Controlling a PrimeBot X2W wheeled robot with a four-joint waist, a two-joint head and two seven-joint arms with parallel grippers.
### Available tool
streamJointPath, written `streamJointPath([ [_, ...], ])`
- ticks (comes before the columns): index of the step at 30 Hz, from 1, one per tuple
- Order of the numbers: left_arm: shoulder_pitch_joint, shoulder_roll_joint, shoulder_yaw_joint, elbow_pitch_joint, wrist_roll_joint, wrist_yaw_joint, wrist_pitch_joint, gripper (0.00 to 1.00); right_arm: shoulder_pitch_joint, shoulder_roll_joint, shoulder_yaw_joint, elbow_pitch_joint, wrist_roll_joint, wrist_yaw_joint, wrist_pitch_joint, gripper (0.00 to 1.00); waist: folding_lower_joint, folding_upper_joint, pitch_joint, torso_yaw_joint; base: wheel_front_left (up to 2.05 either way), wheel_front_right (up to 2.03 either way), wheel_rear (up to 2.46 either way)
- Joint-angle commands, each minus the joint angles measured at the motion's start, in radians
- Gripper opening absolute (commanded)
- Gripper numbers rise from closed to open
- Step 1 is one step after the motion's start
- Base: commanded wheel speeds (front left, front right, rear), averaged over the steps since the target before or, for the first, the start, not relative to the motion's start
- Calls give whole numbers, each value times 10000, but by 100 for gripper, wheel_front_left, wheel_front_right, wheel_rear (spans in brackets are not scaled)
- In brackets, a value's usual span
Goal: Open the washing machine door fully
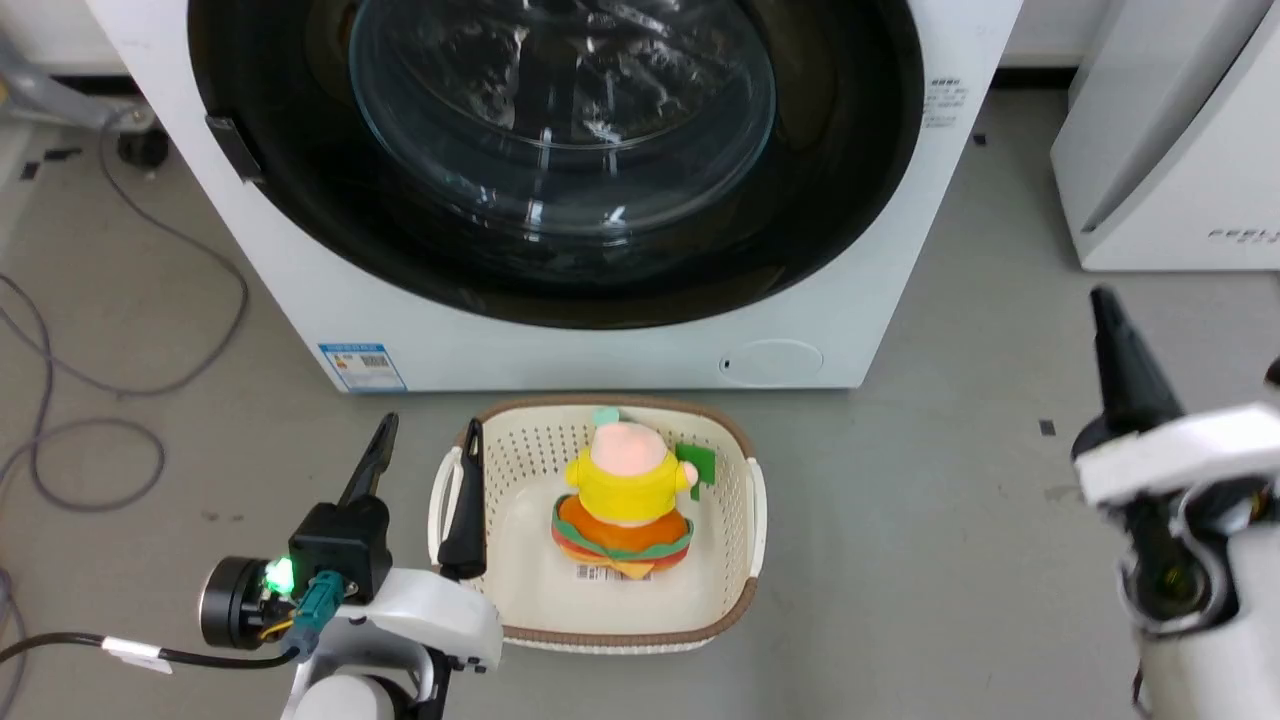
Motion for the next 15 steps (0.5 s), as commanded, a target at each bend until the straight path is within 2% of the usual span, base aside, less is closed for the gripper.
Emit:
streamJointPath([
  [1, -212, 8, -62, -46, -62, 44, -142, 100, -545, -202, -19, 251, 401, 4, 55, 0, -1, 0, 178, 23, 0, 0, 0],
  [15, -830, 8, -372, -280, -91, 124, -443, 100, -4200, -1378, 767, 2520, 1809, 5, 1037, 0, -1, 0, 1251, 164, 0, 0, 0],
])
